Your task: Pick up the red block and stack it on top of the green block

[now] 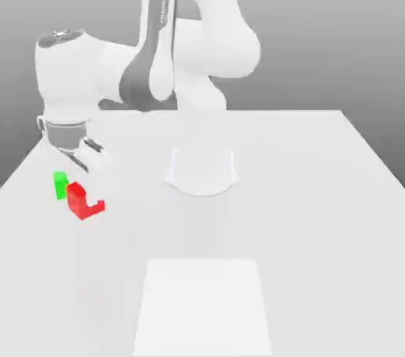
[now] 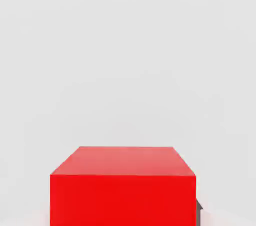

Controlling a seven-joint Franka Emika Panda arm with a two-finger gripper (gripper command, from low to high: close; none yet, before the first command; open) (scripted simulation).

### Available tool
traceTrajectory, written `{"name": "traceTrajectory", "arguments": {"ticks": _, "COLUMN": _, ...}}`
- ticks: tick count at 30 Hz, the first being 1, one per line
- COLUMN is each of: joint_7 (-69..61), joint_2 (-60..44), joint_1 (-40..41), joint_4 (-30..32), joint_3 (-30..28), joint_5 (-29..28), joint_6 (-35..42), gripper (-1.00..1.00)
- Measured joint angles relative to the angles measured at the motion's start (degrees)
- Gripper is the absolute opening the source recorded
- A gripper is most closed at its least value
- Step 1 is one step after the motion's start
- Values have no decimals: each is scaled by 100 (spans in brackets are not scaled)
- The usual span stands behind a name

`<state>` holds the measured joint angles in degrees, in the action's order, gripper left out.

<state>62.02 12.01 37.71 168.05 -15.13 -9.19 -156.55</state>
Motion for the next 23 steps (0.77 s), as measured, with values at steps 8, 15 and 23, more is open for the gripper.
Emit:
{"name": "traceTrajectory", "arguments": {"ticks": 8, "joint_7": 1098, "joint_2": 364, "joint_1": 1923, "joint_4": -17, "joint_3": -901, "joint_5": -500, "joint_6": 359, "gripper": -100}}
{"name": "traceTrajectory", "arguments": {"ticks": 15, "joint_7": 390, "joint_2": -335, "joint_1": 1462, "joint_4": -40, "joint_3": -1436, "joint_5": 698, "joint_6": -198, "gripper": -100}}
{"name": "traceTrajectory", "arguments": {"ticks": 23, "joint_7": -309, "joint_2": -1245, "joint_1": 1059, "joint_4": -69, "joint_3": -1532, "joint_5": 1707, "joint_6": -1033, "gripper": -100}}
